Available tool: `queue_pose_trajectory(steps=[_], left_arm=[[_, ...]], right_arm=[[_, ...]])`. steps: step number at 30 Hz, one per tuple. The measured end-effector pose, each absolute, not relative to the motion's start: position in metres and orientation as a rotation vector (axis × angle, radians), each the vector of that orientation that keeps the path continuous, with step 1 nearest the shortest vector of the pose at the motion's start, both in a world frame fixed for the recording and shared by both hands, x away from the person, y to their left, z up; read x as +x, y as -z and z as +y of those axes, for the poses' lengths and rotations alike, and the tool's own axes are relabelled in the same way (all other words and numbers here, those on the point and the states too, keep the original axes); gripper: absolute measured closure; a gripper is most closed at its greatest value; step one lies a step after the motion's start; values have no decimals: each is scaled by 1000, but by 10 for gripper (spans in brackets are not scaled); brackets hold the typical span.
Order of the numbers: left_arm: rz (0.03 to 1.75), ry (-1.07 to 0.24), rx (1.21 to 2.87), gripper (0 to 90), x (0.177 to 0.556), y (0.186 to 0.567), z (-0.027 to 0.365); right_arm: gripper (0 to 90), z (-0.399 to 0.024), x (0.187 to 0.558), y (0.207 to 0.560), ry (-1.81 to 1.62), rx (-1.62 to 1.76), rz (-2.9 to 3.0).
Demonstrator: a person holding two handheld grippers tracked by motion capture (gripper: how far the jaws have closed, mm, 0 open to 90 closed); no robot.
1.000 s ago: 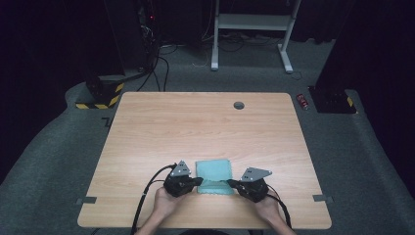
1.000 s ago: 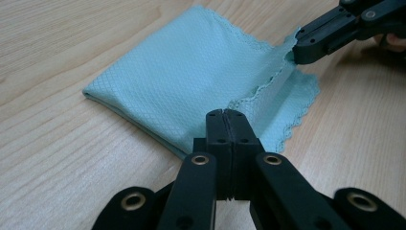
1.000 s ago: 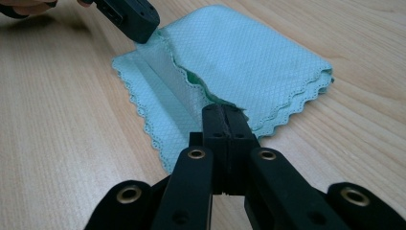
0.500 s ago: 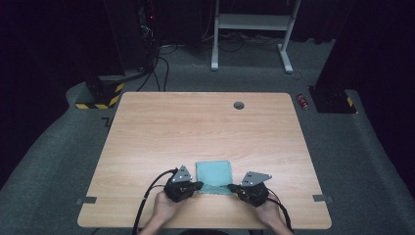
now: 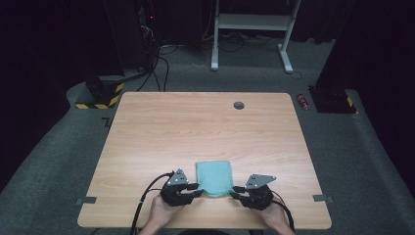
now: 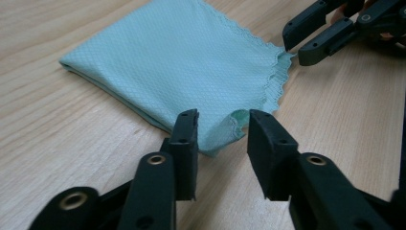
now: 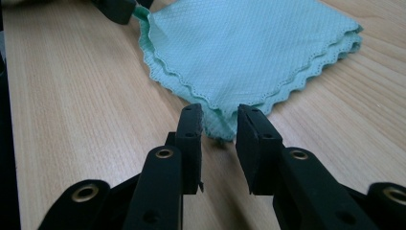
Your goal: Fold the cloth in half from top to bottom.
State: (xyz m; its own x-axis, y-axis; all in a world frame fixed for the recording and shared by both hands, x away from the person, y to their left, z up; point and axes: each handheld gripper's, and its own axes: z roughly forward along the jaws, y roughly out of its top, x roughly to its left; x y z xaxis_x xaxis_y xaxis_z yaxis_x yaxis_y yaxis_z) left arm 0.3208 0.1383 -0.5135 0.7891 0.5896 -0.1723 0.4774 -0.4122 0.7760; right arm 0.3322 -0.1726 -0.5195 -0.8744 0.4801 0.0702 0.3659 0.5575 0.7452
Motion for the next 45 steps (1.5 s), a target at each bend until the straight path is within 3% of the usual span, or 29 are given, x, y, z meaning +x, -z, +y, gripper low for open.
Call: queue_pose_trajectory(steps=[14,25,30,45], left_arm=[[842,-171,2078,602,344,512,117],[818,-222,2183,544,333,518,126],[828,-215,2150,512,330,518,132],[924,-316,2035,501,382,513,114]], right_arm=[[835,-156,345,513,-1249,757,2573],[808,-161,341,520,-1187,757,2615],[799,-162,345,515,-1224,776,2580],[800,-127,401,511,-1262,924,2486]])
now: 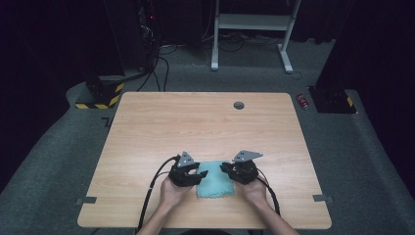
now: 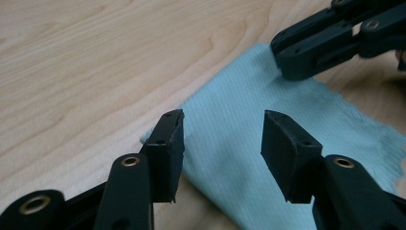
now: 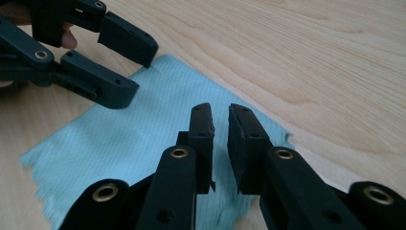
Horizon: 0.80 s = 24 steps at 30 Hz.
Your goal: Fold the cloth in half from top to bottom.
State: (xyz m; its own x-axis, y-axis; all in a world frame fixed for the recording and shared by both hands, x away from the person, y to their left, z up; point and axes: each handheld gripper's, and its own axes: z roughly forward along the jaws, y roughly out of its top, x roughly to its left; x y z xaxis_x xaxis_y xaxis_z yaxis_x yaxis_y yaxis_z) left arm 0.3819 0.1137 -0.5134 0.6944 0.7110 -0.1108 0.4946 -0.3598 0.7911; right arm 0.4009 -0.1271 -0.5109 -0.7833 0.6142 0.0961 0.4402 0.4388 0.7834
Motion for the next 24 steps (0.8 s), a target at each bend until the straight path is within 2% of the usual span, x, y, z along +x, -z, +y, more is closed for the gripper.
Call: queue_pose_trajectory(steps=[8,17,24], left_arm=[[976,-316,2049,496,394,520,110],[1011,-384,2082,502,396,520,116],[1040,-387,2064,484,393,519,125]], right_arm=[[799,-118,416,519,-1251,962,2491],[788,-134,424,523,-1220,1061,2472],[782,-144,428,522,-1181,1091,2450]])
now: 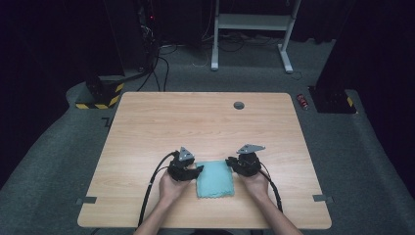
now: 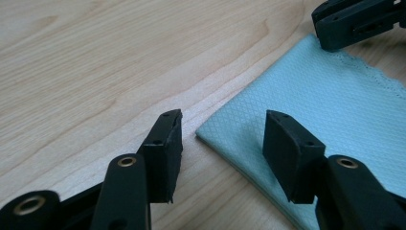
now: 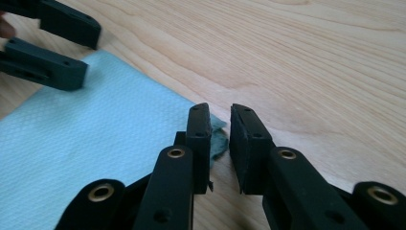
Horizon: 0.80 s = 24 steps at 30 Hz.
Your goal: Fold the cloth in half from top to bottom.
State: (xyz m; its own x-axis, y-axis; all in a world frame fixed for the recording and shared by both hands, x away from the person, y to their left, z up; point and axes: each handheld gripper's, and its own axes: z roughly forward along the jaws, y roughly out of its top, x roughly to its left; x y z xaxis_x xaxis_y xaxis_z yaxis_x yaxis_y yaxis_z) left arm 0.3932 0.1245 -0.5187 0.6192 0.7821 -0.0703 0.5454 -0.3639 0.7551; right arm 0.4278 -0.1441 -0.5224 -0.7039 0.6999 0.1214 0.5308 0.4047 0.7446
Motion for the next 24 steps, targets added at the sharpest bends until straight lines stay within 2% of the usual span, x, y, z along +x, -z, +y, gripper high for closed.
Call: queue_pose_trajectory(steps=[6,12,19,24], left_arm=[[1019,-374,2032,479,390,512,124],[1015,-351,2027,477,399,514,114],[1043,-411,2080,479,410,522,106],[1077,-436,2086,474,411,520,117]], right_arm=[[782,-145,427,517,-1209,1081,2426],[786,-128,427,513,-1241,1027,2457],[788,-106,431,519,-1221,986,2502],[790,-110,438,522,-1177,1007,2505]])
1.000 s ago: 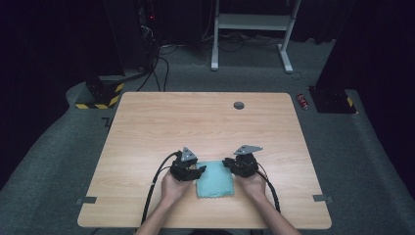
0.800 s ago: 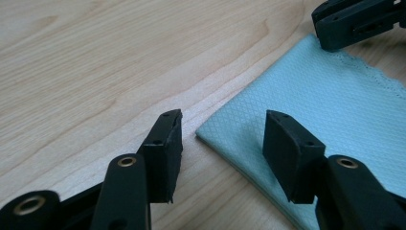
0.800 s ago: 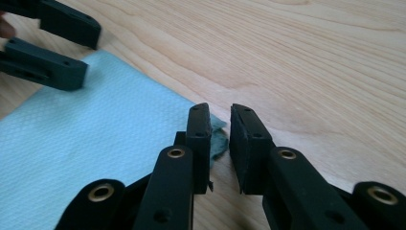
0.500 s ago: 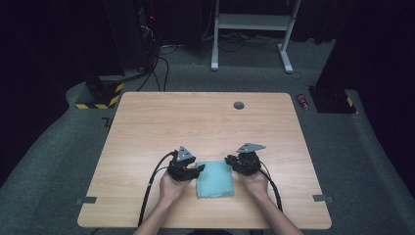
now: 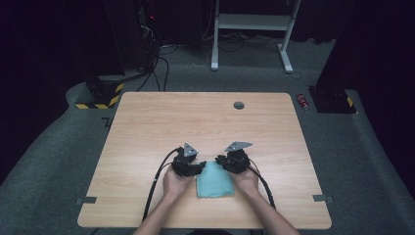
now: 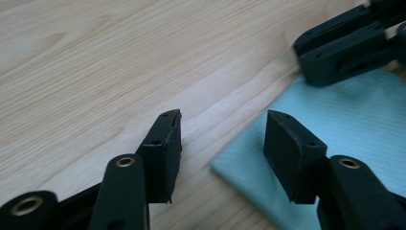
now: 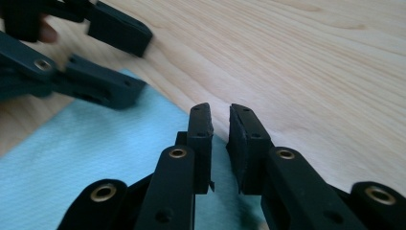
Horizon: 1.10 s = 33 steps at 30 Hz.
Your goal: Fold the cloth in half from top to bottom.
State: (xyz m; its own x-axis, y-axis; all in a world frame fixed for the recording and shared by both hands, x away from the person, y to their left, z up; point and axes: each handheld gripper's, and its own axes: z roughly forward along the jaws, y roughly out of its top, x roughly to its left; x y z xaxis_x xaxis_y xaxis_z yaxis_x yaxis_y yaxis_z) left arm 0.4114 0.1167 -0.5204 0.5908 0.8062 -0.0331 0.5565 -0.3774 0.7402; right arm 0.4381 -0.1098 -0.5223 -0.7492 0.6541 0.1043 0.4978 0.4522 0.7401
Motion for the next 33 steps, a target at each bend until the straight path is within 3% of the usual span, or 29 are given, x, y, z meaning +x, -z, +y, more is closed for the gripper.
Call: queue_pose_trajectory(steps=[5,9,17,25,30,33], left_arm=[[1071,-426,2075,473,408,516,123],[1056,-424,2080,473,408,515,124],[1086,-390,2052,458,416,522,126],[1010,-319,2073,713,415,522,123],[988,-276,2116,874,422,517,121],[983,-259,2126,888,426,516,121]], right_arm=[[773,-117,436,519,-1175,1013,2488],[679,-122,436,517,-1184,1002,2500],[596,-136,444,522,-1187,1033,2526],[867,-133,441,519,-1142,927,2568],[888,-131,439,517,-1125,896,2554],[888,-132,439,515,-1127,900,2547]])
